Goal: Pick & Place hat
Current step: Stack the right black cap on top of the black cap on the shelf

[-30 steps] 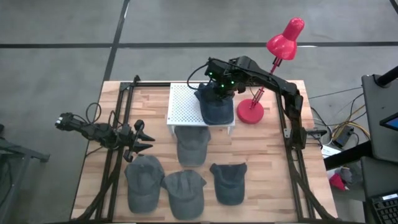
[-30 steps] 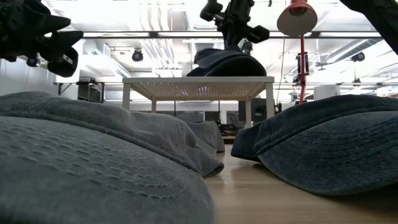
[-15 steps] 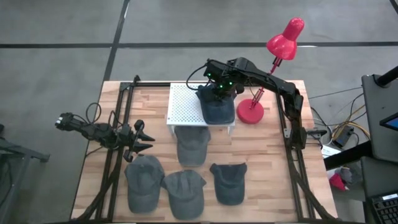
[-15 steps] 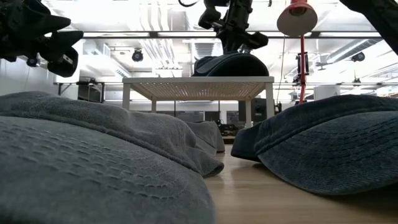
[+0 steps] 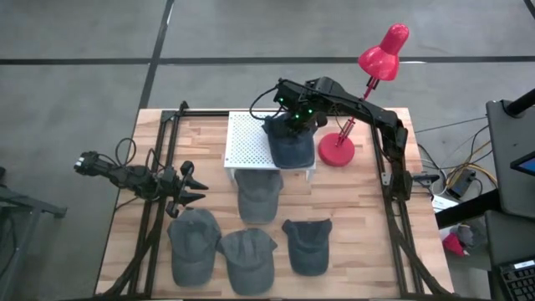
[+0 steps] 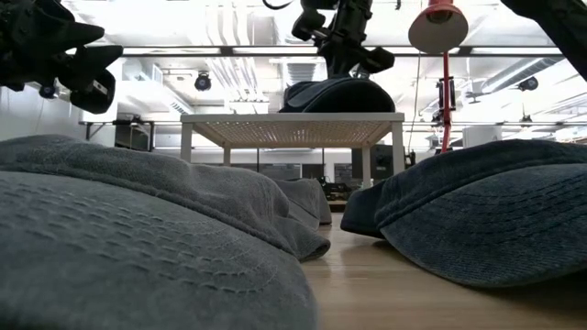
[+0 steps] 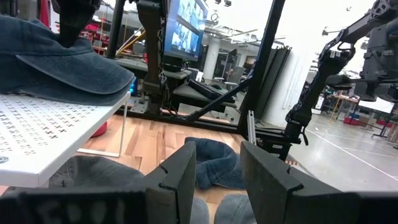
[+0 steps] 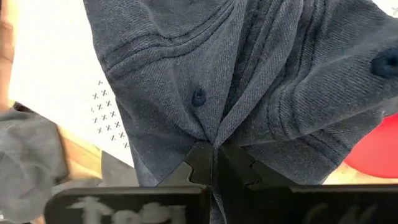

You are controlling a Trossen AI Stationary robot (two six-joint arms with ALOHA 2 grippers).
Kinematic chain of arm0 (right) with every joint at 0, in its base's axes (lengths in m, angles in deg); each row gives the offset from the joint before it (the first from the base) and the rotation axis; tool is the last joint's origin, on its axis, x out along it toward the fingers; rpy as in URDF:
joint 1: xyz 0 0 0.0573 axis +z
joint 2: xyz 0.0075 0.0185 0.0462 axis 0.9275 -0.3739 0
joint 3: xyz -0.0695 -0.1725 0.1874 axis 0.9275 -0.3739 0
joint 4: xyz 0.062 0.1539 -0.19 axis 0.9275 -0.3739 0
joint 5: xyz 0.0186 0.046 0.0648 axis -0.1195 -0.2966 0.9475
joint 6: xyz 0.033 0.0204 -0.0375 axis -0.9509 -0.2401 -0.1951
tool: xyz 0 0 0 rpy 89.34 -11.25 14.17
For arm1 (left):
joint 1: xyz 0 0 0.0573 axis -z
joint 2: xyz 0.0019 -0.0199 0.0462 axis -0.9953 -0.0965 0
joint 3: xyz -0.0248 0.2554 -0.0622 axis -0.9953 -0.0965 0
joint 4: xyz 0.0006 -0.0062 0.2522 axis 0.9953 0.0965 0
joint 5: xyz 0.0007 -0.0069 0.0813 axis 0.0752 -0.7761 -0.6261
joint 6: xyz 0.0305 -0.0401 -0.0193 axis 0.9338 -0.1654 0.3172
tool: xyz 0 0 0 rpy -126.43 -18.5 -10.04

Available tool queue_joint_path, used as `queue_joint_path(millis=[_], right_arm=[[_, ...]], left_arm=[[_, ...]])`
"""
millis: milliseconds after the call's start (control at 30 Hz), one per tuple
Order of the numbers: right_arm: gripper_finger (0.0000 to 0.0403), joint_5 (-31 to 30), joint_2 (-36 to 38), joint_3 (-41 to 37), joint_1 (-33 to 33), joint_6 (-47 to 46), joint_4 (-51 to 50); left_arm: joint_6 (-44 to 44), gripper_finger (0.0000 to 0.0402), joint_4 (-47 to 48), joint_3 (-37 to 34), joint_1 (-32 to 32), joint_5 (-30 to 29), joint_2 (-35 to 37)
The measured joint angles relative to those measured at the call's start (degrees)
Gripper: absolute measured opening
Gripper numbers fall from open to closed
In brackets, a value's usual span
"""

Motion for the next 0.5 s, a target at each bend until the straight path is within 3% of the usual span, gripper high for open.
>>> queue_joint_path(millis=[500], right_arm=[[0.0096,0.4,0.0,0.9,-0.1,0.0,0.0]], left_arm=[[0.0,0.0129,0.0,0.0,0.0,0.0,0.0]])
